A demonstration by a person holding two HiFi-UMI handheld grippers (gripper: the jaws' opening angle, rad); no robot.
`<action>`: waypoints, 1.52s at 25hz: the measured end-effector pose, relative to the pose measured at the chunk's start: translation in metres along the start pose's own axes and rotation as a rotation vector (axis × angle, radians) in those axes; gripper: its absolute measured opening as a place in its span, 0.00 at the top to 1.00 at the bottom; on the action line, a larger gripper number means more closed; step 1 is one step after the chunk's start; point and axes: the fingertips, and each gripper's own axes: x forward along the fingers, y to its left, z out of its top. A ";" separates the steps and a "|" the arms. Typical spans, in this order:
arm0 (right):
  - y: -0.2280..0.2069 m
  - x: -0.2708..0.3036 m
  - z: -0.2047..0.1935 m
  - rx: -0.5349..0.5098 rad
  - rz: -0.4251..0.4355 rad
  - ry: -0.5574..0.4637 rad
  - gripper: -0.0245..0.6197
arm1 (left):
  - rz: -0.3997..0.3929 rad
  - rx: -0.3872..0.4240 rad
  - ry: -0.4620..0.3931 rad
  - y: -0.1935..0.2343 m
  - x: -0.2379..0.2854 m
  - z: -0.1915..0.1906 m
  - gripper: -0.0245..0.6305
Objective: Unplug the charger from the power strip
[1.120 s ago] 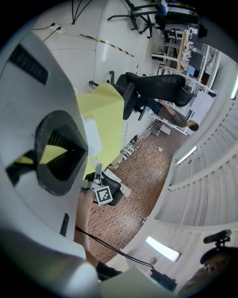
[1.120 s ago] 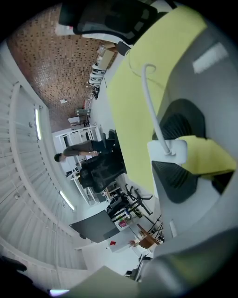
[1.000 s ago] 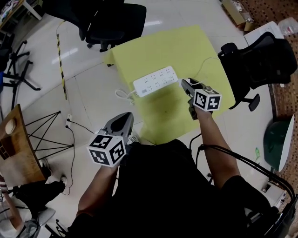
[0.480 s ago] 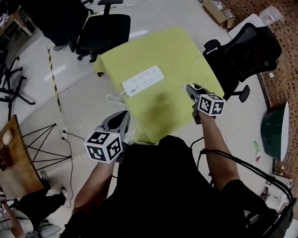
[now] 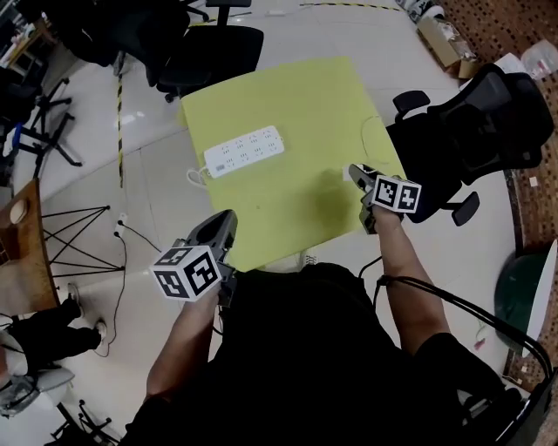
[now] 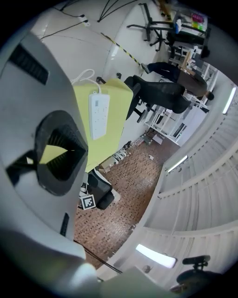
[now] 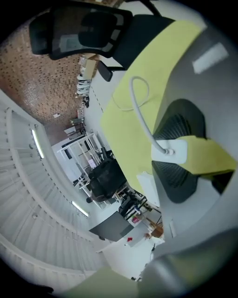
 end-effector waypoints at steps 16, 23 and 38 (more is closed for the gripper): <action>-0.034 0.024 -0.041 0.042 0.268 0.188 0.75 | 0.210 -0.013 -0.055 -0.087 0.015 -0.060 0.95; -0.042 0.027 -0.044 0.069 0.257 0.199 0.74 | 0.225 -0.001 -0.092 -0.094 0.017 -0.057 0.95; -0.057 0.012 -0.044 0.134 0.203 0.170 0.48 | 0.205 -0.013 -0.097 -0.100 0.031 -0.059 0.95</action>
